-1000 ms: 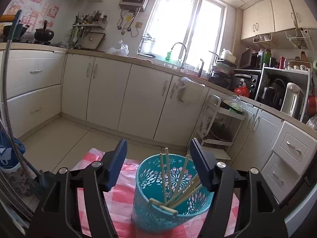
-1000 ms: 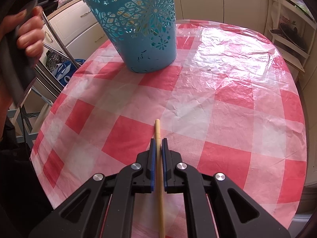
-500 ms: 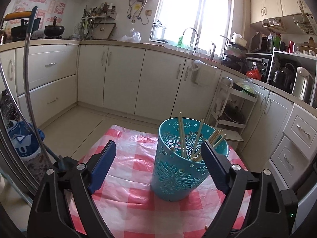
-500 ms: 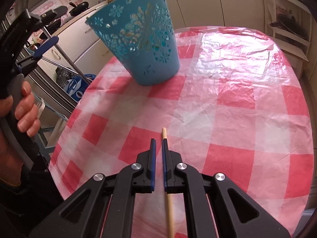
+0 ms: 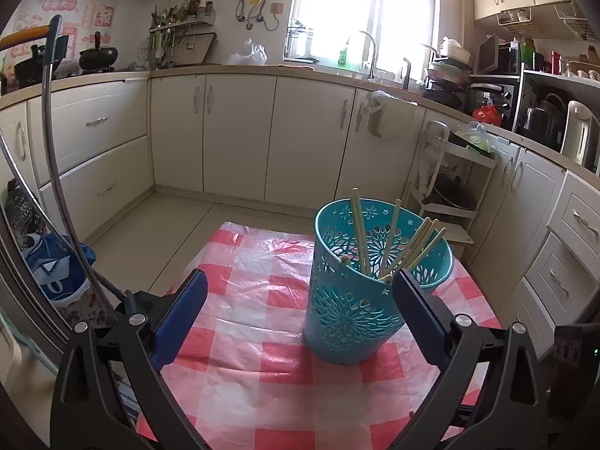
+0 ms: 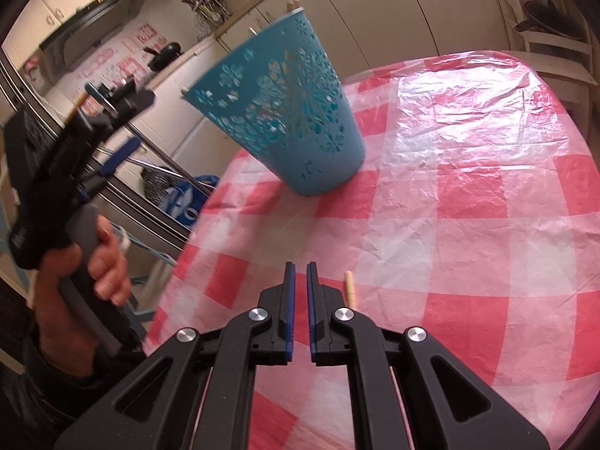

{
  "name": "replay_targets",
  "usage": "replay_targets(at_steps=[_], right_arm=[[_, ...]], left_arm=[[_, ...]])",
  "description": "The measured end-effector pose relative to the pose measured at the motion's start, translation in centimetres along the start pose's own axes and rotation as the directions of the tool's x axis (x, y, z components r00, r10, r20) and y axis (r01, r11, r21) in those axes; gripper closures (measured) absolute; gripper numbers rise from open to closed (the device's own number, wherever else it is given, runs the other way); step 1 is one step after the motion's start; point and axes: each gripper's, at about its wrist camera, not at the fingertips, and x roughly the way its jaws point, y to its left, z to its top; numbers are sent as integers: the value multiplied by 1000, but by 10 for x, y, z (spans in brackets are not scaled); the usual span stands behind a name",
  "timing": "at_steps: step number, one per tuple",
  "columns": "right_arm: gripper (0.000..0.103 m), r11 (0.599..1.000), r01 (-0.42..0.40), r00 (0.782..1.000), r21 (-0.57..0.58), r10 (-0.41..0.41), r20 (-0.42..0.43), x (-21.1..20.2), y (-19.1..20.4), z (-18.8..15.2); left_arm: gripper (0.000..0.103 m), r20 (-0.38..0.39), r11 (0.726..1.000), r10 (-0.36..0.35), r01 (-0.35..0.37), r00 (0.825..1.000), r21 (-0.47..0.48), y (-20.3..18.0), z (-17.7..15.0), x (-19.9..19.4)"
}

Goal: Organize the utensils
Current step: 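Carry the right tool's chopstick over the teal basket and release it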

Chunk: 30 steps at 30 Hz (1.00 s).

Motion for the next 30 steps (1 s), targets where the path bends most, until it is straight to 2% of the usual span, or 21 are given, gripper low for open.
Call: replay_targets(at_steps=[3,6,9,10,12,13,14,15,17,20,22,24,25,27,29,30], right_arm=[[97,996,-85,995,26,83,55,-15,7,10],[97,988,-153,980,16,150,129,-35,24,28],[97,992,-122,977,-24,125,172,-49,41,46],[96,996,-79,982,-44,85,168,-50,46,50],[95,992,68,993,-104,-57,107,-41,53,49],[88,979,151,988,-139,-145,54,-29,53,43],[63,966,202,979,-164,-201,22,-20,53,34],[53,952,238,969,-194,-246,-16,-11,50,23],[54,907,315,930,-279,-353,-100,15,45,-1],[71,859,380,877,-343,-453,-162,40,35,-23],[79,822,415,858,-389,-496,-132,44,34,-30],[97,842,403,865,-360,-478,-150,43,34,-28],[97,853,394,878,-341,-459,-133,39,37,-24],[97,903,330,928,-275,-364,-80,19,52,-5],[97,954,219,975,-206,-223,5,-6,70,24],[97,971,156,987,-181,-147,60,-18,80,40]], left_arm=[[8,-7,1000,-3,3,1000,-12,5,2,0],[8,-8,999,-5,5,1000,-36,13,4,-3],[8,-3,998,1,-1,1000,-55,24,6,-7],[8,-4,998,8,-8,1000,-62,28,7,-7],[8,-14,996,15,-16,1000,-89,37,8,-7],[8,-19,994,15,-17,1000,-109,43,9,-8],[8,-21,992,14,-16,1000,-126,47,10,-9],[8,-22,990,12,-15,1000,-142,51,10,-10],[8,-19,987,11,-14,1000,-159,58,11,-13],[8,-12,985,7,-9,1000,-171,62,12,-16],[8,-11,985,2,-4,1000,-170,64,11,-18],[8,-11,985,4,-6,1000,-175,67,11,-18],[8,-13,984,3,-5,1000,-180,69,11,-18],[8,-13,981,5,-7,1000,-194,72,12,-18],[8,-14,978,5,-8,1000,-208,75,12,-17],[8,-17,977,3,-6,1000,-214,77,12,-17]])
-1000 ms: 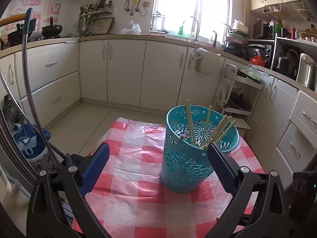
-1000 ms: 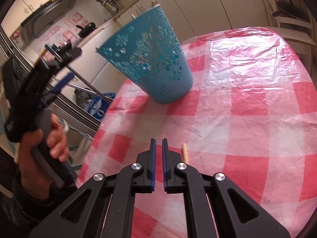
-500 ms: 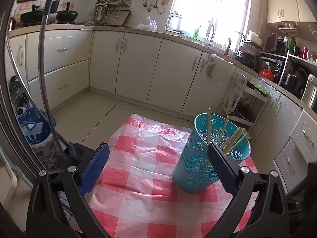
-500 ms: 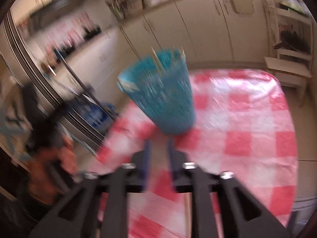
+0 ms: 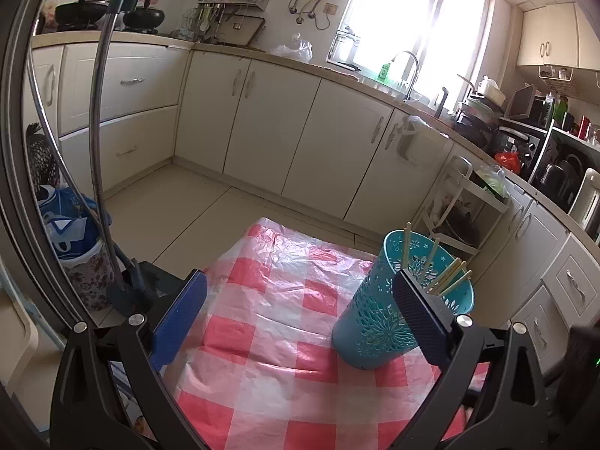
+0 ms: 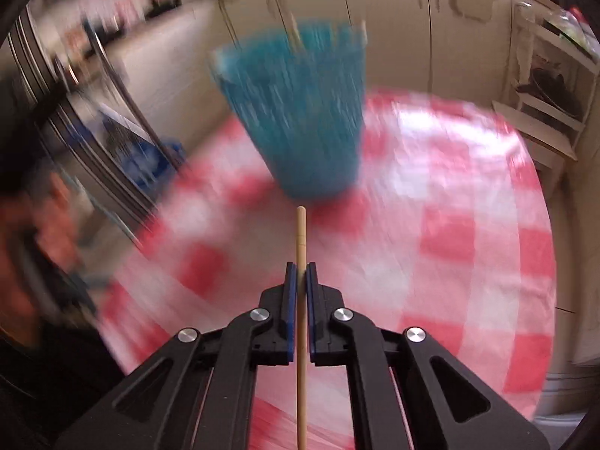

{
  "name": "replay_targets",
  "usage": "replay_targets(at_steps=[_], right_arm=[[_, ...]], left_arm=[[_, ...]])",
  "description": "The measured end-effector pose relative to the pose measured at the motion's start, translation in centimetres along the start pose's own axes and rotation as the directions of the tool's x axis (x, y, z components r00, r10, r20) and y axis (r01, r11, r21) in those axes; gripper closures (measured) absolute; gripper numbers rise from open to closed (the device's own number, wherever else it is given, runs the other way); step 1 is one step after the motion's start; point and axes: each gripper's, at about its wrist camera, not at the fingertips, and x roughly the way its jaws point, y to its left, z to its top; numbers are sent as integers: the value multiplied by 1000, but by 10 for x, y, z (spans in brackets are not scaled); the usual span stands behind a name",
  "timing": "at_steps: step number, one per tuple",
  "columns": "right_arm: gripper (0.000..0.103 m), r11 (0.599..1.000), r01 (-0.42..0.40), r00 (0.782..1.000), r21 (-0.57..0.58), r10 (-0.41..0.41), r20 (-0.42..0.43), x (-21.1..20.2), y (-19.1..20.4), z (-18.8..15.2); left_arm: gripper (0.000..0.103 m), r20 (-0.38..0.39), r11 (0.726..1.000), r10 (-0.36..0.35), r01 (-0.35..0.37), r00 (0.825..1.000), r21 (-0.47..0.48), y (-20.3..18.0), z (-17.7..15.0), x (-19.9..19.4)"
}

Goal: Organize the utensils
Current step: 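Carry the right tool's chopstick over the teal basket and release it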

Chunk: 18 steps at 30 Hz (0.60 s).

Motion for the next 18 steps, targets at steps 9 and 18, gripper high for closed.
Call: replay_targets(at_steps=[9,18], right_arm=[[97,998,-49,843,-28,56,535,-40,42,128],[97,967,250,754,47,-225,617,37,26,121]], left_arm=[[8,-12,1000,0,0,1000,-30,7,2,3],[8,-36,1000,3,-3,999,-20,2,0,7]])
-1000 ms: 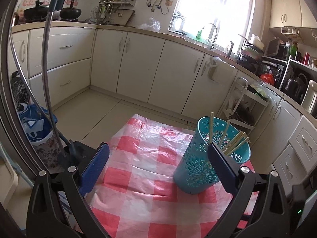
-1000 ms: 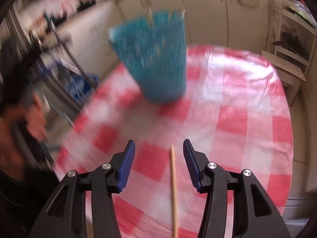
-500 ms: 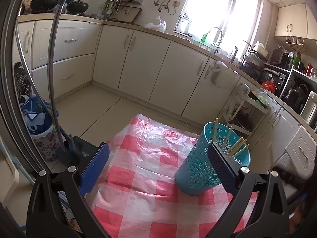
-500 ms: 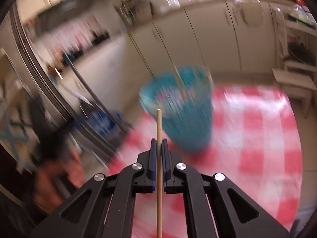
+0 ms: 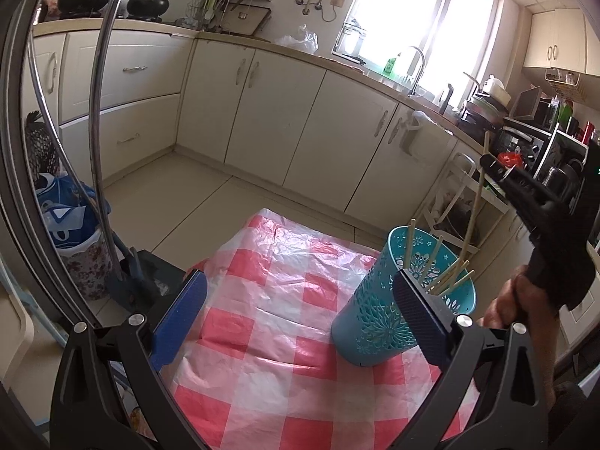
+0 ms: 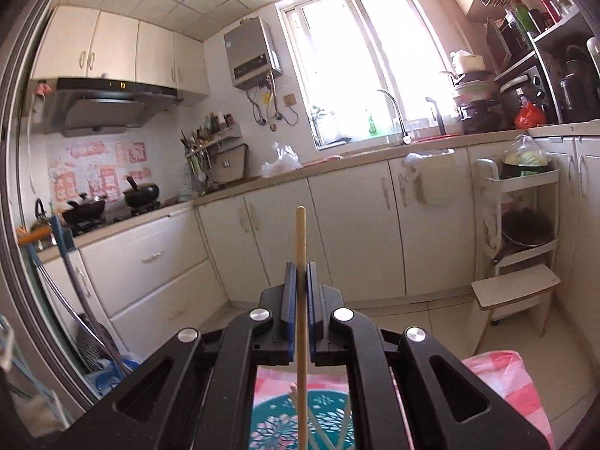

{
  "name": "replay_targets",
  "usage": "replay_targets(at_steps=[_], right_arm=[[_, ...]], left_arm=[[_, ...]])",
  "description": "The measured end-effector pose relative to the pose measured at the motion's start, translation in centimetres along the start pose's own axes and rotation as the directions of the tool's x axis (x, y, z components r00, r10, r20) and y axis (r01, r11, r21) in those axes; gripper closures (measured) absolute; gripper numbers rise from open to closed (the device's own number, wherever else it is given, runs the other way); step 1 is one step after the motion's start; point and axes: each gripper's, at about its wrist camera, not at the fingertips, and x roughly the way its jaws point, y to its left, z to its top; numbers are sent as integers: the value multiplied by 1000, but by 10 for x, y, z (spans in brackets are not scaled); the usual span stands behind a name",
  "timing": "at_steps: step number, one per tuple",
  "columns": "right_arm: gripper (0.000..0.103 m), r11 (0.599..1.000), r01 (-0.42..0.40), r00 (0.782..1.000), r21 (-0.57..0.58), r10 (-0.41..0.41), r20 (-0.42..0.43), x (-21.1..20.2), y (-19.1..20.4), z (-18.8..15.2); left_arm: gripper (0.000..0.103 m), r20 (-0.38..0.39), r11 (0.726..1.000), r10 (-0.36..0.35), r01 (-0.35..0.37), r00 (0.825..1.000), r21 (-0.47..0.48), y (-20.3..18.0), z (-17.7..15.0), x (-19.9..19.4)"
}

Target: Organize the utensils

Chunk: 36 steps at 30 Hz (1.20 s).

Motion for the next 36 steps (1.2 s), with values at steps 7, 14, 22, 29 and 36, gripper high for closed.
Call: replay_targets(at_steps=[7,14,22,29,36], right_arm=[[97,1000,-1,996,-12,0,-87,-10,-10,-32],[35,997,-72,969,39,79,-232,-125,-15,-37],[7,995,92,897,44,-63,-438,-242,-24,-56],[7,976,212,877,46,-169,-451,-313,-14,-54],[7,984,176,887,8,-155,-434,-366,12,-41]], left_arm=[[8,-7,1000,9,-9,1000,27,-7,-5,0],[8,-80,996,50,-44,996,75,-27,-19,-17],[8,-105,989,48,-33,993,143,-69,-63,-111],[8,-107,978,109,-88,988,187,-88,-93,-195],[8,-133,969,95,-61,987,241,-89,-113,-256]])
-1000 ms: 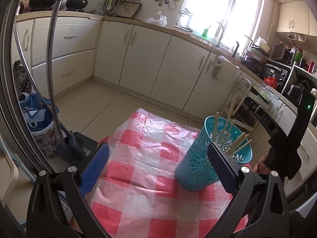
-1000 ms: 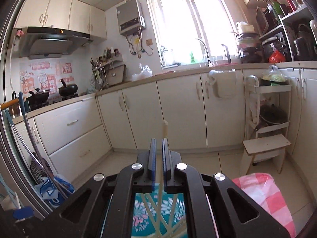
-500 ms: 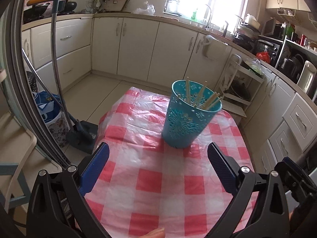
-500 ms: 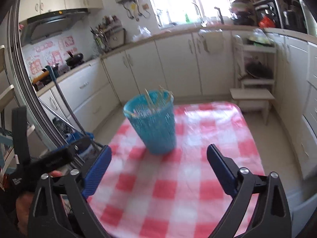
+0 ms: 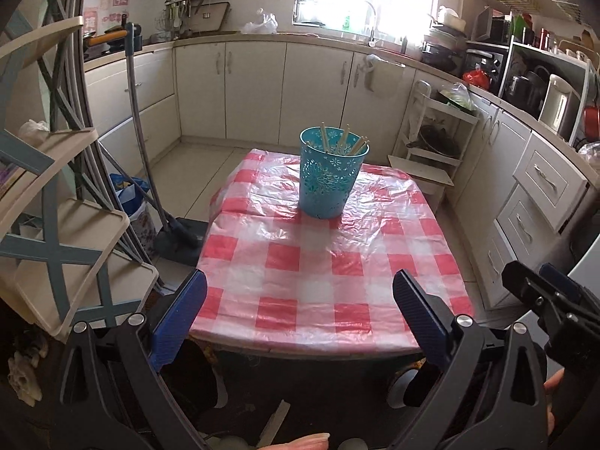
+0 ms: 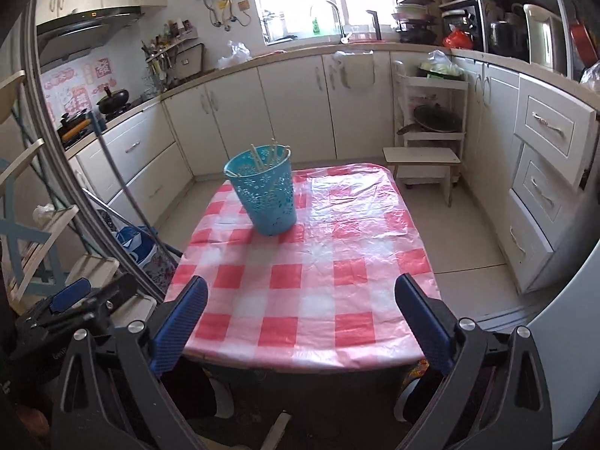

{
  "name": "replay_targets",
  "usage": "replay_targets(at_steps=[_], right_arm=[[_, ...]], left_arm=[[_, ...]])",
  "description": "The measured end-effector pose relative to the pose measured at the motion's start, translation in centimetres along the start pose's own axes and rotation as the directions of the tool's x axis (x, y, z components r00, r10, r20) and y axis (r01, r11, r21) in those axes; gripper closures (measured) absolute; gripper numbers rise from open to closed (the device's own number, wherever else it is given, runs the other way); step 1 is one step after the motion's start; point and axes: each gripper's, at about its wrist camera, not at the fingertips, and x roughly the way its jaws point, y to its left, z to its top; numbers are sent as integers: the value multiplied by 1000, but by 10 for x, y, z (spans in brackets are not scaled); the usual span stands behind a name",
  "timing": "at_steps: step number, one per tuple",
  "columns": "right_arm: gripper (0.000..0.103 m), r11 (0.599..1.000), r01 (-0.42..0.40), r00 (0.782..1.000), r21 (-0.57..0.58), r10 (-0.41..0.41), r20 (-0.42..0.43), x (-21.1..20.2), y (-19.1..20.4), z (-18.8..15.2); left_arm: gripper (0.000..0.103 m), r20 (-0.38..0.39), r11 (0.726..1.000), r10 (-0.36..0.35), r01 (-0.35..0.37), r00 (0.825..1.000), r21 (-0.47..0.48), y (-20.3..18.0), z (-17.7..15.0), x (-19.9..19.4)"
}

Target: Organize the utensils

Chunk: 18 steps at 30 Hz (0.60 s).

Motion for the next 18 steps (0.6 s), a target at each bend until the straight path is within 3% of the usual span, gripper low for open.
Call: replay_targets(at_steps=[5,12,18], right_arm=[[7,999,-23,1000,42,23,0,-28,7,-10],[7,996,-28,1000,86,29,-8,-64,14,-42],[7,999,-42,999,12,41,33,-90,28,-68]], left_arm=[[8,-4,1000,-20,20,1000,20,-1,-21,-34],[8,17,999,27,-28,999,46,-3,-43,-71],[8,15,999,36,-36,999,38,-1,-55,-87]])
